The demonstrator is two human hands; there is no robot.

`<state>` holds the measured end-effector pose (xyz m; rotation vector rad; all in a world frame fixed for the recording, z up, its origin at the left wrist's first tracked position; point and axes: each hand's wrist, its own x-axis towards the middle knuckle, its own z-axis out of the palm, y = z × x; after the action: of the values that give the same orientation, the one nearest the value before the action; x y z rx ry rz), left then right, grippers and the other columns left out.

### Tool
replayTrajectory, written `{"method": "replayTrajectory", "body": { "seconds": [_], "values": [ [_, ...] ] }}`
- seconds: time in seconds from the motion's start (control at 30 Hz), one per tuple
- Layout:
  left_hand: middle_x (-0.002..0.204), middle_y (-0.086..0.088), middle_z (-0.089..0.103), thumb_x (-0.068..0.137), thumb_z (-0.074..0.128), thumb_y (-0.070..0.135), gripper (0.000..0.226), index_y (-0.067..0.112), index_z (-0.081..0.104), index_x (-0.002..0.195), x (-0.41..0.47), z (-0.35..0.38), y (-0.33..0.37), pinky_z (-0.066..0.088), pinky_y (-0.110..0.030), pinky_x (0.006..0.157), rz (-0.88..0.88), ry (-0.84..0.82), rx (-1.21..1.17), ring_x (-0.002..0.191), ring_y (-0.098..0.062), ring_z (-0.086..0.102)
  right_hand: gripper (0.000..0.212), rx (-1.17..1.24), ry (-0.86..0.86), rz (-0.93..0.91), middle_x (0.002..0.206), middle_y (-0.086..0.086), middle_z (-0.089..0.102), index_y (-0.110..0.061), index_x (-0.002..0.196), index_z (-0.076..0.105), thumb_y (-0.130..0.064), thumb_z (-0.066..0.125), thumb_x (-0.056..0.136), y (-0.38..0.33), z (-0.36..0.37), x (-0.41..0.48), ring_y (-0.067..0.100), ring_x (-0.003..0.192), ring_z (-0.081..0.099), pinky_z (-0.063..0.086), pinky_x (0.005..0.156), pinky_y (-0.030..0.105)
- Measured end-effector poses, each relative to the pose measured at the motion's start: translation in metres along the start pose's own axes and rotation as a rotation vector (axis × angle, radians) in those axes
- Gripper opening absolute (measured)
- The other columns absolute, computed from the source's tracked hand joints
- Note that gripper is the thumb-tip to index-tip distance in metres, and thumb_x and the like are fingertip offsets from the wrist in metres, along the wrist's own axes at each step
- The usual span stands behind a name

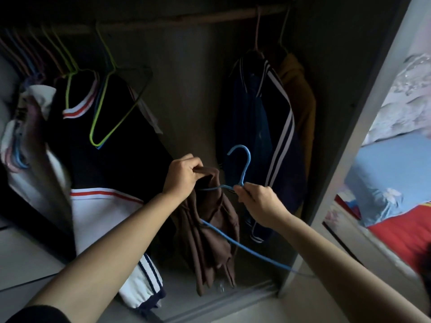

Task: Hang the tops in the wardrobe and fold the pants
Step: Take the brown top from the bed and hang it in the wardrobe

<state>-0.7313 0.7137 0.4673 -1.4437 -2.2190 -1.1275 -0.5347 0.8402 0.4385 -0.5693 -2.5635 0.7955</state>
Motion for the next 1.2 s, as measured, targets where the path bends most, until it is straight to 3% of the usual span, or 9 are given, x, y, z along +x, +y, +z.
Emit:
{"method": "replayTrajectory", "body": {
  "seconds": [0.2,0.3,0.43,0.67,0.77,0.9,1.03,1.1,1.2],
  "values": [
    [0.063,0.005,0.049,0.068,0.086,0.009,0.024,0.007,0.063,0.061,-0.006,-0.006,-0.003,0.036,-0.017,0.055,-0.051,-0.001,-0.079,0.057,-0.010,0.050,0.026,0.256,-0.080,0.115,0.090,-0.017,0.067,-0.043,0.117,0.056,-0.052,0.058,0.092,0.012,0.009,0.001,-0.002,0.083,0.063,0.049,0.071,0.016],
    [0.064,0.001,0.053,0.068,0.087,0.019,0.025,0.010,0.065,0.061,-0.008,0.001,0.007,0.037,-0.021,0.054,-0.007,-0.047,-0.131,0.056,-0.009,0.051,0.039,0.164,-0.103,0.075,0.093,-0.014,0.071,-0.040,0.119,0.061,-0.059,0.062,0.085,0.002,0.017,0.004,0.002,0.085,0.066,0.054,0.075,0.025],
    [0.063,0.010,0.051,0.069,0.086,0.028,0.027,0.016,0.064,0.060,-0.012,0.005,0.014,0.035,-0.011,0.054,0.005,-0.065,-0.216,0.056,-0.003,0.052,0.025,0.177,-0.014,0.068,0.079,-0.005,0.071,-0.028,0.096,0.072,-0.050,0.062,0.090,-0.009,0.020,0.010,0.009,0.071,0.064,0.055,0.068,0.038],
    [0.096,-0.001,0.052,0.073,0.072,-0.005,0.025,0.012,0.063,0.088,-0.044,-0.002,-0.022,0.048,-0.030,0.065,0.085,-0.151,0.183,0.076,-0.021,0.059,0.021,0.245,0.153,0.133,0.083,-0.012,0.075,-0.032,0.093,0.078,-0.048,0.064,0.090,-0.003,0.003,0.010,0.000,0.078,0.066,0.056,0.070,0.029],
    [0.112,-0.010,0.051,0.080,0.061,-0.004,0.033,0.012,0.058,0.109,-0.062,0.002,-0.045,0.047,-0.036,0.067,-0.164,-0.202,0.415,0.091,-0.032,0.060,0.019,0.275,0.192,0.154,0.078,-0.021,0.071,-0.035,0.091,0.078,-0.048,0.065,0.090,-0.004,-0.007,0.013,-0.010,0.079,0.064,0.051,0.066,0.016],
    [0.078,0.002,0.062,0.087,0.061,0.014,0.005,0.019,0.059,0.087,-0.061,-0.002,-0.052,0.044,-0.028,0.053,-0.553,-0.173,0.233,0.080,-0.027,0.066,0.021,0.301,0.221,0.198,0.076,-0.024,0.070,-0.034,0.090,0.078,-0.050,0.065,0.089,0.000,-0.015,0.015,-0.014,0.078,0.061,0.050,0.066,0.015],
    [0.075,-0.004,0.069,0.080,0.068,0.016,0.007,0.020,0.064,0.078,-0.028,0.003,-0.028,0.050,-0.026,0.045,-0.780,-0.065,-0.238,0.056,-0.018,0.065,0.039,0.183,-0.002,0.307,0.072,0.001,0.070,-0.016,0.084,0.076,-0.050,0.060,0.092,0.005,-0.011,0.014,0.010,0.067,0.063,0.051,0.065,0.036],
    [0.070,-0.002,0.067,0.077,0.064,0.014,0.007,0.021,0.064,0.075,-0.014,0.007,-0.021,0.047,-0.024,0.043,-0.778,-0.037,-0.321,0.054,-0.015,0.061,0.041,0.110,-0.189,0.394,0.071,0.007,0.065,-0.010,0.083,0.072,-0.047,0.057,0.094,0.003,-0.013,0.011,0.018,0.065,0.060,0.049,0.063,0.035],
    [0.062,0.009,0.064,0.072,0.065,0.024,0.004,0.025,0.067,0.074,-0.006,0.011,-0.017,0.049,-0.027,0.054,-0.683,-0.104,-0.223,0.061,-0.016,0.062,0.033,0.417,-0.314,0.496,0.049,-0.003,0.044,-0.014,0.076,0.067,-0.038,0.057,0.095,-0.004,-0.026,0.006,0.010,0.040,0.035,0.027,0.038,0.025]
  ]
}}
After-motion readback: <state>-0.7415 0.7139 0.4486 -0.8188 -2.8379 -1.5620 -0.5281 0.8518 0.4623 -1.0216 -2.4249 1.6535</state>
